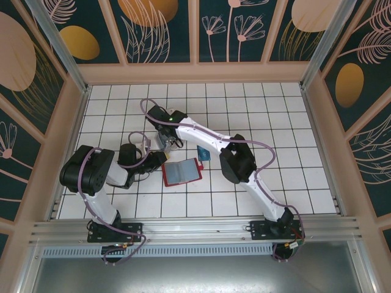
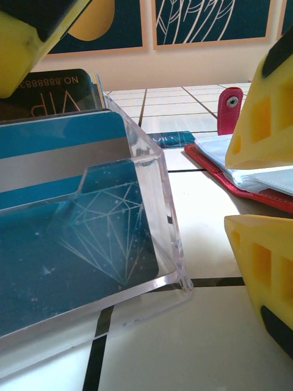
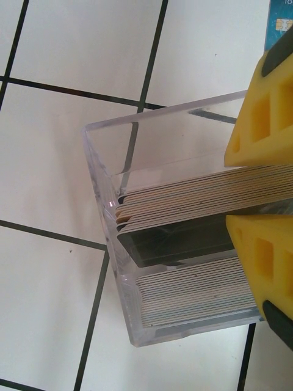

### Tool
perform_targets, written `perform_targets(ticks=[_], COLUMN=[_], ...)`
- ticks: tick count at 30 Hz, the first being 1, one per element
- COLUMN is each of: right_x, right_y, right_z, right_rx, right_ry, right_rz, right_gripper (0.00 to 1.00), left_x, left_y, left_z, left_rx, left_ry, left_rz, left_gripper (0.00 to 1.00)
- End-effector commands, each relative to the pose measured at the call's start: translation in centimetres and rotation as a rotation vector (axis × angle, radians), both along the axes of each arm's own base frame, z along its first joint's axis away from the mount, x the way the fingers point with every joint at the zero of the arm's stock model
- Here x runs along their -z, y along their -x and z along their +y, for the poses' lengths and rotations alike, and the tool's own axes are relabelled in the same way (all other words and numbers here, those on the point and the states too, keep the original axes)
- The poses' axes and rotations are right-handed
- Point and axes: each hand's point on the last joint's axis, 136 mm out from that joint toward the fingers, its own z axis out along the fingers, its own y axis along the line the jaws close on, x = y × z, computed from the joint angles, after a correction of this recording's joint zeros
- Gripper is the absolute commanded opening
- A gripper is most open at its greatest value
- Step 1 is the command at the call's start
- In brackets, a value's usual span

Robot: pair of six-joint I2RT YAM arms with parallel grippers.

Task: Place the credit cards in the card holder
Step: Pick up the credit card from the storage box.

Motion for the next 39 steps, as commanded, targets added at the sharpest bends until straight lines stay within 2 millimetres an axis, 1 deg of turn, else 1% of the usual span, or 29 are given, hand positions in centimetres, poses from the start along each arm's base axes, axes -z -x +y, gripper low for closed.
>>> perform_targets(ticks=[1, 9, 18, 25, 27, 29, 33, 39], right_x=[-1.5, -2.5, -2.9, -3.5, -3.6, -3.5, -3.9, -5.1], right_y=[-0.1, -0.4, -0.5, -0.7, -0.7, -0.7, -0.6, -0.4], right_z=[-1.2, -1.9, -2.2, -2.7, -2.8, -2.8, -2.8, -2.4], right_rx=[0.008, 0.010, 0.005, 0.011, 0.011, 0.008, 0.006, -0.001], right_ry=[0.055, 0.092, 0.107, 0.121, 0.121, 0.118, 0.109, 0.030], right_rz=[-0.038, -0.074, -0.087, -0.103, -0.102, -0.097, -0.095, -0.071], right_gripper=[0.24, 0.22, 0.15, 0.14, 0.11, 0.06, 0.00, 0.00], left_x=[9.4, 9.4, 9.4, 9.4, 9.4, 9.3, 9.2, 9.1], left_y=[7.3, 7.2, 7.1, 7.0, 6.9, 6.9, 6.8, 6.8], left_z=[3.1, 3.2, 3.1, 3.1, 3.1, 3.1, 3.0, 3.0], left_rx=[-0.068, -0.072, -0.071, -0.071, -0.070, -0.071, -0.070, -0.068], left_ry=[-0.199, -0.202, -0.202, -0.204, -0.205, -0.204, -0.203, -0.204], left_rz=[0.435, 0.436, 0.438, 0.439, 0.438, 0.438, 0.436, 0.435], left_gripper=[0.28, 0.28, 0.28, 0.29, 0.29, 0.29, 0.29, 0.29])
